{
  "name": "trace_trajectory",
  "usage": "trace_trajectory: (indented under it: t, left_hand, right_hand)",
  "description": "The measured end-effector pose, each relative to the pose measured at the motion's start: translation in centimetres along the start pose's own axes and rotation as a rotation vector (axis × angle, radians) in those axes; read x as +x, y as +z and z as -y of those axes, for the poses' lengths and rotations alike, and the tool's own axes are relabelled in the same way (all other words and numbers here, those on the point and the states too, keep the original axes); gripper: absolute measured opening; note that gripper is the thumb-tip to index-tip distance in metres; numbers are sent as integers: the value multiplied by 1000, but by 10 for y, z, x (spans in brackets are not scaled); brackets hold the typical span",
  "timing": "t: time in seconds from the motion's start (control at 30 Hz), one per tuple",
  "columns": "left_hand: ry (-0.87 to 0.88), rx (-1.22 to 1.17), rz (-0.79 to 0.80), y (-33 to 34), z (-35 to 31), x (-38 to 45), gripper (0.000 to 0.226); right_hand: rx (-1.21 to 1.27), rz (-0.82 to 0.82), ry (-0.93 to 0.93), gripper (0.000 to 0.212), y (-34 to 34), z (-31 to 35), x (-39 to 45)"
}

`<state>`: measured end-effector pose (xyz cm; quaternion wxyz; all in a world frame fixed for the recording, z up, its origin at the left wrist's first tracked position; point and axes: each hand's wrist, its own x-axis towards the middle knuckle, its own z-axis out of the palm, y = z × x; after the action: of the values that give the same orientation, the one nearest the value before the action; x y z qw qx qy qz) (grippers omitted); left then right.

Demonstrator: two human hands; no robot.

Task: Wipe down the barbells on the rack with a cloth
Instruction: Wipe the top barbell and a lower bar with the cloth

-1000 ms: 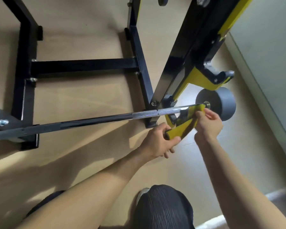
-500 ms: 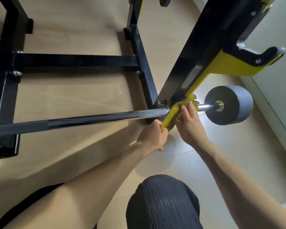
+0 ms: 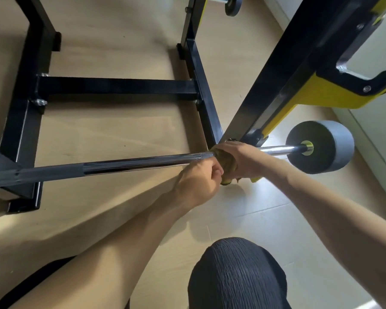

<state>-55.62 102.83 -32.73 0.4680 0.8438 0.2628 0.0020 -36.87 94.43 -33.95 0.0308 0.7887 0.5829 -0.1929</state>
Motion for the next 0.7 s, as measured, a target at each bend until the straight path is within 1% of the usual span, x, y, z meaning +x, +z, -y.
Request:
trace_trajectory:
  t: [0.03,0.07,0.13,0.2,0.3,0.37,0.47,0.53,0.6,0.63,0.7]
  left_hand:
    - [-11,26,-2,-2,1,-2,14]
    - [-29,73,3,-3,2,-3,15]
    - [-89,200,7,-8,2,-2,18]
    - [-142,297,-35,-17,2,3,23]
    - [-133,505,-112,-32,11,8,32]
    - [-170,610,-113,-44,22,8,37]
    - [-256,599,2,-59,37,8,48]
    - [-260,581,130,-63,43,9,62]
    - [-242,607,237,-64,48,8,76]
    - [-228,630,261,-64,50,8,77]
    - [-208,657,262,-68,56,7,70]
  right_hand:
    - [-89,78,72,80,-6,-7,1]
    - [-156,116,138,76,-9,-11,1]
    - [-176,94,199,56,-7,-8,5]
    - [-162,75,209,39,-1,7,15]
    - [-147,97,192,33,1,21,26]
    - [-120,103,177,30,0,28,30]
    - [-126,128,89,33,4,49,42]
    - [-120,137,61,43,4,63,52]
    - [-137,139,63,48,5,76,62]
    - [-147,134,57,47,6,84,66]
    - [-173,97,19,43,8,106,75]
